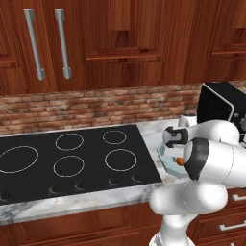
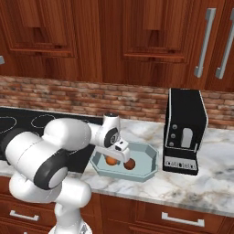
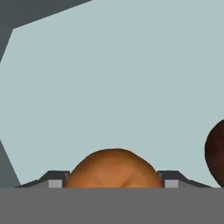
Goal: Pick the tangerine and apple from the fridge and place them inside the tupperware on the counter.
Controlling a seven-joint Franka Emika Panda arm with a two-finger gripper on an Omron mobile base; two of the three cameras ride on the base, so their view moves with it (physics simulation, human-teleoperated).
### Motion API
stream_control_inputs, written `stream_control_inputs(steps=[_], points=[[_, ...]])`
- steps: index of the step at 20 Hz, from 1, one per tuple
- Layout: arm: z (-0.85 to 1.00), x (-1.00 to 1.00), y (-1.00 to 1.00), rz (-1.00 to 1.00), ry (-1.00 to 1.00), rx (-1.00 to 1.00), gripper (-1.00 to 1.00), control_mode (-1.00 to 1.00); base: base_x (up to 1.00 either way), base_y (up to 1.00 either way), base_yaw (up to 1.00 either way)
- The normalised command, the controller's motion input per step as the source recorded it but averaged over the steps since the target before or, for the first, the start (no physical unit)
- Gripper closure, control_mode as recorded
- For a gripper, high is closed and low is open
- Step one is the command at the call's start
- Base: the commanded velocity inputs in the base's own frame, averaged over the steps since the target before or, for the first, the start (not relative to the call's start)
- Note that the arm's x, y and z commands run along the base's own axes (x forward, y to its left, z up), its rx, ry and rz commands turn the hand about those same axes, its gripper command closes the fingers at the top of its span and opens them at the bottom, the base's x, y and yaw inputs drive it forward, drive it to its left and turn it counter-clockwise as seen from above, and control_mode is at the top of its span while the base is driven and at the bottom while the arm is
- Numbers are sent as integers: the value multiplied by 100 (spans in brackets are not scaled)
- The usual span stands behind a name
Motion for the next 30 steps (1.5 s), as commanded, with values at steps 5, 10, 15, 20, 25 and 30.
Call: stream_control_inputs(steps=[5, 10, 15, 20, 25, 30], points=[[0, 1, -1, 0, 0, 3, -100, -100, 0, 0, 0], [8, -17, 0, -1, -4, 0, -100, -100, 0, 0, 0], [35, -32, 0, -10, -4, 0, -100, -100, 0, 0, 0], [49, -37, 1, -14, 0, 0, -100, -100, 0, 0, 0], [60, -39, 10, -13, 0, 0, -100, -100, 0, 0, 0], [66, -28, 14, -6, 0, 0, -100, -100, 0, 0, 0]])
